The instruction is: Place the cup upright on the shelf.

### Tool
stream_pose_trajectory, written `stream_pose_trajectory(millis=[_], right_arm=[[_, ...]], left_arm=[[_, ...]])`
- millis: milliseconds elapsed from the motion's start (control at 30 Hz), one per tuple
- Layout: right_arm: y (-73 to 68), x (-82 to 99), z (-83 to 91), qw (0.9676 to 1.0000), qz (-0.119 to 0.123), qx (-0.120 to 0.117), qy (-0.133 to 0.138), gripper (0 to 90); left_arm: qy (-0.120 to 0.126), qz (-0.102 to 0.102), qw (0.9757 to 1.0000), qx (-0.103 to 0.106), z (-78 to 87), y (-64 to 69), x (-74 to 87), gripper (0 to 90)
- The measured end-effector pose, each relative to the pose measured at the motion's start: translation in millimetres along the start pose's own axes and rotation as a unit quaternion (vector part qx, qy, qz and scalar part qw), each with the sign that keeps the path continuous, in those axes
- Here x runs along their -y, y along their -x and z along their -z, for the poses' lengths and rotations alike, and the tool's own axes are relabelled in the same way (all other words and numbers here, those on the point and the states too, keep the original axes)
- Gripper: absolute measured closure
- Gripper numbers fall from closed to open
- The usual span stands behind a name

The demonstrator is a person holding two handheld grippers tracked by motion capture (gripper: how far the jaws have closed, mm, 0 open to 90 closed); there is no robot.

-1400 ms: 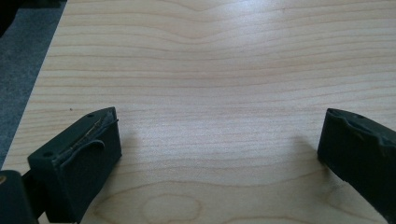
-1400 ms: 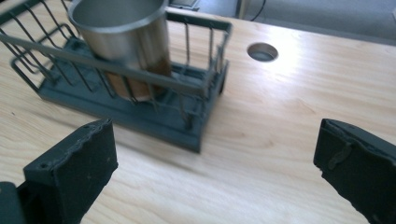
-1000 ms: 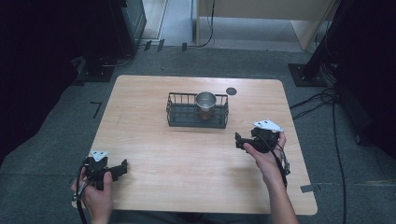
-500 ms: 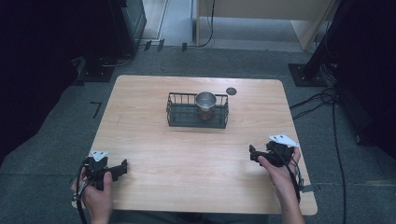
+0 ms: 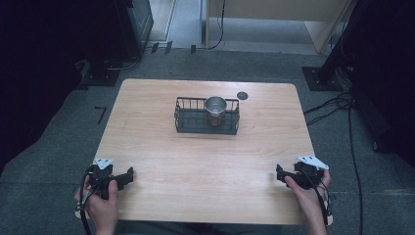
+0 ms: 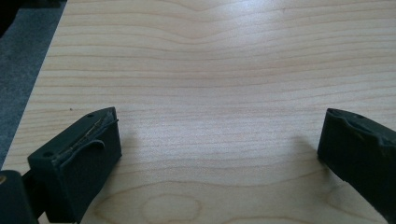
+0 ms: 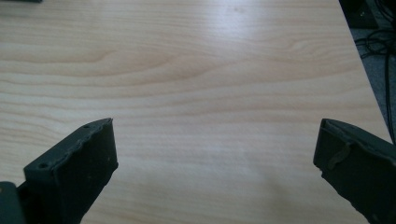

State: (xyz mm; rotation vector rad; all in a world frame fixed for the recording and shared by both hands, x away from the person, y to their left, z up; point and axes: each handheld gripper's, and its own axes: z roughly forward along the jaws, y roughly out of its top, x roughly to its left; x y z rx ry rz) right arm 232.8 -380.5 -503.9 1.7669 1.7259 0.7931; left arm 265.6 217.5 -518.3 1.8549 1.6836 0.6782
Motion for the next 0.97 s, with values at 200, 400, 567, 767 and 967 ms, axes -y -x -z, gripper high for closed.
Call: stream_pose_trajectory(millis=[200, 400, 567, 767, 967], right_arm=[[14.4, 17.9, 4.4, 0.9999, -0.007, 0.010, -0.008, 0.0], [25.6, 30.7, 5.5, 0.9994, -0.011, 0.028, -0.015, 0.0], [33.8, 35.6, 6.3, 0.9996, -0.011, 0.021, -0.015, 0.0], [36.0, 34.4, 5.1, 0.9998, -0.002, 0.011, -0.017, 0.0], [36.0, 34.4, 5.1, 0.9998, -0.001, 0.011, -0.017, 0.0]], left_arm=[[0.000, 0.000, 1.0000, 0.000, 0.0, 0.0, 0.0, 0.0], [0.000, 0.000, 1.0000, 0.000, 0.0, 0.0, 0.0, 0.0], [0.000, 0.000, 1.0000, 0.000, 0.0, 0.0, 0.0, 0.0], [0.000, 0.001, 1.0000, -0.001, -0.5, 0.2, -0.4, 0.0], [0.000, 0.002, 1.0000, -0.002, -0.5, 0.4, -0.6, 0.0]])
